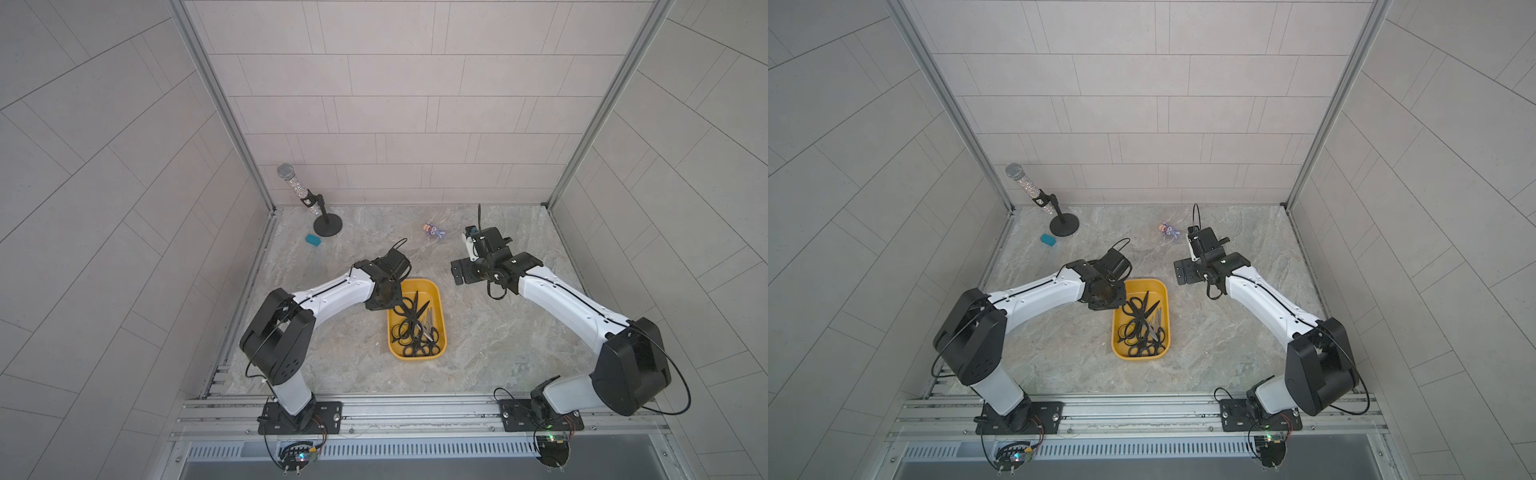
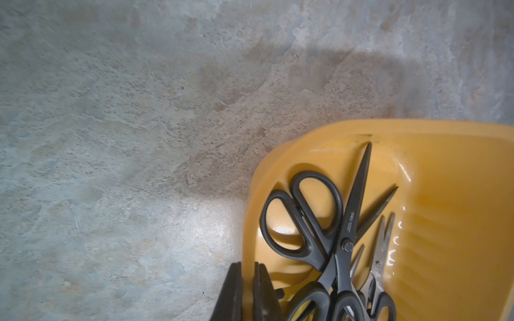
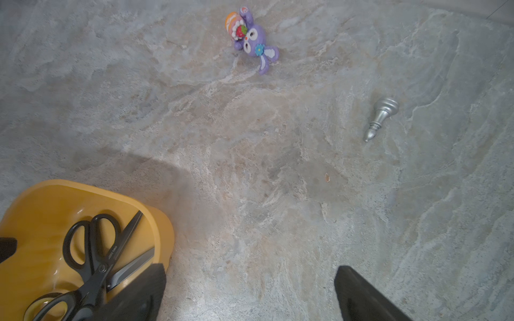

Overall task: Take the scissors out of the storage box
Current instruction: Move the storage box to the center of the board.

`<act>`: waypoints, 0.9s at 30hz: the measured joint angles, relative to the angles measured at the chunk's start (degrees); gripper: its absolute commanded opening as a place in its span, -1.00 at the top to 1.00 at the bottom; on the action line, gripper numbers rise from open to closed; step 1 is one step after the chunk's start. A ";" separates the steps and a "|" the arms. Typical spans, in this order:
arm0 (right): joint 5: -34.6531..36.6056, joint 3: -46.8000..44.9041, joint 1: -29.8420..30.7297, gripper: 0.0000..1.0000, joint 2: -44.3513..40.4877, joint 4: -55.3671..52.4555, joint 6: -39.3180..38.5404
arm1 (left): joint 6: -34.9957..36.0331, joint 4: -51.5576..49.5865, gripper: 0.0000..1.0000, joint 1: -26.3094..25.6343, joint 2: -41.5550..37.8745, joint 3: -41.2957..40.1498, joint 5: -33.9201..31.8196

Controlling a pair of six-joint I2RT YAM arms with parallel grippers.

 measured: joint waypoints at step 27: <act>-1.99 11.02 6.54 -0.78 6.45 -4.02 10.73 | 12.76 -11.15 1.00 13.90 35.87 51.84 2.97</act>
